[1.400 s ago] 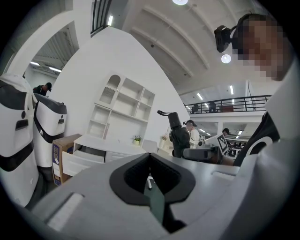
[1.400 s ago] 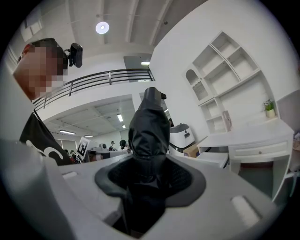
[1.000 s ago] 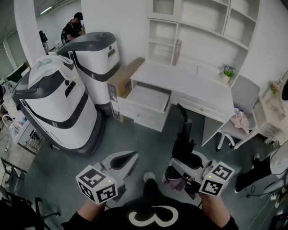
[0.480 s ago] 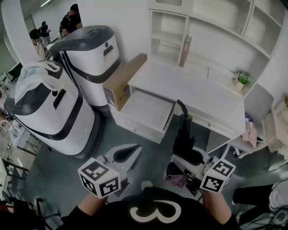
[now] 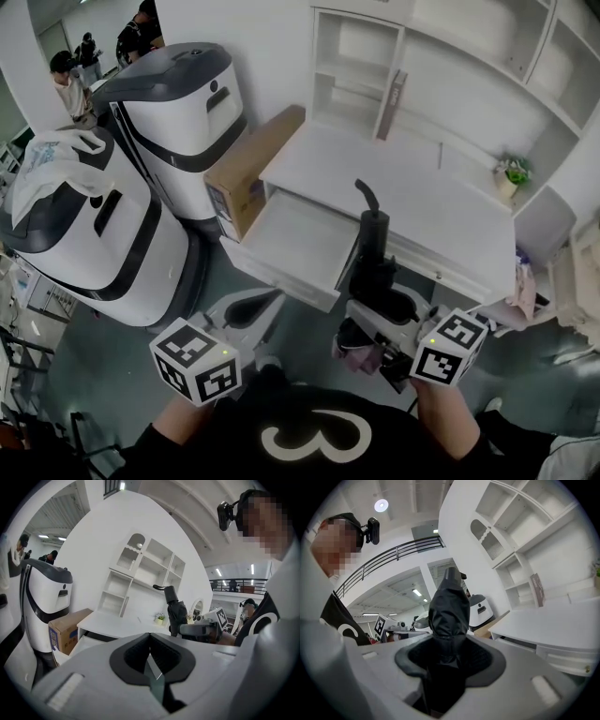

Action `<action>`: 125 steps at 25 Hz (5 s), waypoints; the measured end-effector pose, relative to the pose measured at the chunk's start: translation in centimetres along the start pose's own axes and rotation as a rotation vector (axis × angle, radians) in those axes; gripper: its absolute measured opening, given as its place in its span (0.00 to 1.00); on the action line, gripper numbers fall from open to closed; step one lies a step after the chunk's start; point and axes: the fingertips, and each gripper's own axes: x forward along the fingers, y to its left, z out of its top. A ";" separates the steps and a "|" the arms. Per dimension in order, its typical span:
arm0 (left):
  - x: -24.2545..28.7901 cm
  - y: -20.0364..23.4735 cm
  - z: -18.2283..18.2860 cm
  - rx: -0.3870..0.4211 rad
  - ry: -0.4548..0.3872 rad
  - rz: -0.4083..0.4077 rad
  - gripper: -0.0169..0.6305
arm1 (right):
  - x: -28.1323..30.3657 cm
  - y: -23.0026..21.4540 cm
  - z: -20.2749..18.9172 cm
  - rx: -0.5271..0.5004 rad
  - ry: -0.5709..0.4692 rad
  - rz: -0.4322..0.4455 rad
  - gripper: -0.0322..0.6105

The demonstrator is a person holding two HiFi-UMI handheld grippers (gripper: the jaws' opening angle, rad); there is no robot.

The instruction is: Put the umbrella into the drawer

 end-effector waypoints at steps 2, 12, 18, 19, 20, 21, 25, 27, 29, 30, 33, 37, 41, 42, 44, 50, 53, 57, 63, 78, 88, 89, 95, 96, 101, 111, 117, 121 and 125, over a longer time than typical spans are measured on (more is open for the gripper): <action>0.5 1.1 -0.1 -0.009 0.010 -0.004 0.04 | 1.4 -0.5 0.3 0.007 0.008 0.007 0.34; 3.8 9.5 1.2 -0.061 0.070 -0.003 0.04 | 8.9 -5.4 2.0 0.037 0.066 -0.019 0.34; 5.9 15.2 2.0 -0.083 0.091 0.014 0.04 | 14.2 -9.5 2.7 0.030 0.107 -0.054 0.34; 6.3 16.0 2.0 -0.084 0.095 0.014 0.04 | 15.0 -10.2 2.7 0.025 0.117 -0.059 0.34; 6.6 16.8 2.1 -0.087 0.102 0.013 0.04 | 15.9 -10.9 2.6 0.013 0.130 -0.065 0.34; 7.0 17.7 2.0 -0.089 0.109 0.013 0.04 | 16.7 -11.6 2.5 -0.004 0.145 -0.069 0.34; 8.5 20.9 2.0 -0.089 0.136 0.024 0.04 | 20.1 -14.2 1.7 -0.055 0.218 -0.071 0.34; 9.1 22.3 1.9 -0.081 0.150 0.034 0.04 | 21.6 -15.5 1.0 -0.068 0.260 -0.068 0.34; 9.8 23.6 1.9 -0.082 0.163 0.039 0.04 | 22.9 -16.7 0.1 -0.082 0.307 -0.065 0.34; 10.1 24.3 1.9 -0.086 0.168 0.041 0.04 | 23.6 -17.2 -0.3 -0.089 0.328 -0.062 0.34; 11.3 26.5 1.8 -0.095 0.178 0.050 0.04 | 25.5 -18.8 -1.6 -0.108 0.380 -0.047 0.34; 12.6 29.4 0.4 -0.106 0.211 0.078 0.04 | 27.9 -21.0 -4.3 -0.146 0.461 -0.047 0.34; 13.3 31.5 -0.8 -0.131 0.239 0.099 0.04 | 30.0 -23.0 -7.9 -0.166 0.557 -0.050 0.34; 13.3 32.0 -1.2 -0.137 0.246 0.102 0.04 | 30.5 -23.4 -8.9 -0.169 0.581 -0.050 0.34; 13.2 32.8 -1.9 -0.148 0.261 0.108 0.04 | 31.5 -24.3 -10.9 -0.184 0.630 -0.054 0.34; 13.0 35.0 -3.7 -0.186 0.295 0.125 0.04 | 33.7 -27.1 -16.7 -0.236 0.788 -0.075 0.34; 12.9 35.8 -4.2 -0.200 0.307 0.129 0.04 | 34.6 -28.5 -19.5 -0.261 0.867 -0.087 0.34; 12.8 37.0 -5.0 -0.211 0.327 0.134 0.04 | 35.0 -30.8 -23.6 -0.321 0.989 -0.119 0.35; 12.4 38.5 -6.4 -0.279 0.326 0.142 0.04 | 36.0 -33.0 -28.4 -0.417 1.129 -0.113 0.35; 12.9 40.4 -7.9 -0.390 0.326 0.149 0.04 | 37.3 -34.8 -32.1 -0.439 1.203 -0.085 0.36; 12.5 40.4 -7.8 -0.410 0.306 0.156 0.04 | 36.3 -34.5 -32.3 -0.424 1.203 -0.075 0.62; 12.5 40.2 -7.8 -0.410 0.303 0.156 0.04 | 36.1 -34.3 -31.9 -0.421 1.195 -0.073 0.62; 12.2 37.9 -6.9 -0.406 0.278 0.145 0.04 | 34.9 -32.0 -25.9 -0.347 1.023 -0.108 0.62; 12.1 37.3 -6.6 -0.399 0.272 0.141 0.04 | 34.6 -31.4 -24.3 -0.332 0.975 -0.116 0.62; 11.2 33.8 -4.9 -0.347 0.235 0.138 0.04 | 31.2 -27.0 -14.2 -0.274 0.667 -0.125 0.61; 8.6 21.1 -0.6 -0.190 0.129 0.074 0.04 | 18.2 -13.9 0.8 -0.212 0.085 -0.118 0.05; 6.5 12.9 2.3 -0.062 0.058 0.011 0.04 | 11.7 -7.8 3.5 -0.191 -0.027 -0.049 0.05; 4.7 9.1 4.6 0.016 -0.006 0.000 0.04 | 8.4 -4.8 4.7 -0.183 -0.074 -0.027 0.05; 3.4 6.5 5.9 0.078 -0.038 -0.016 0.04 | 6.5 -2.7 5.2 -0.198 -0.091 -0.022 0.05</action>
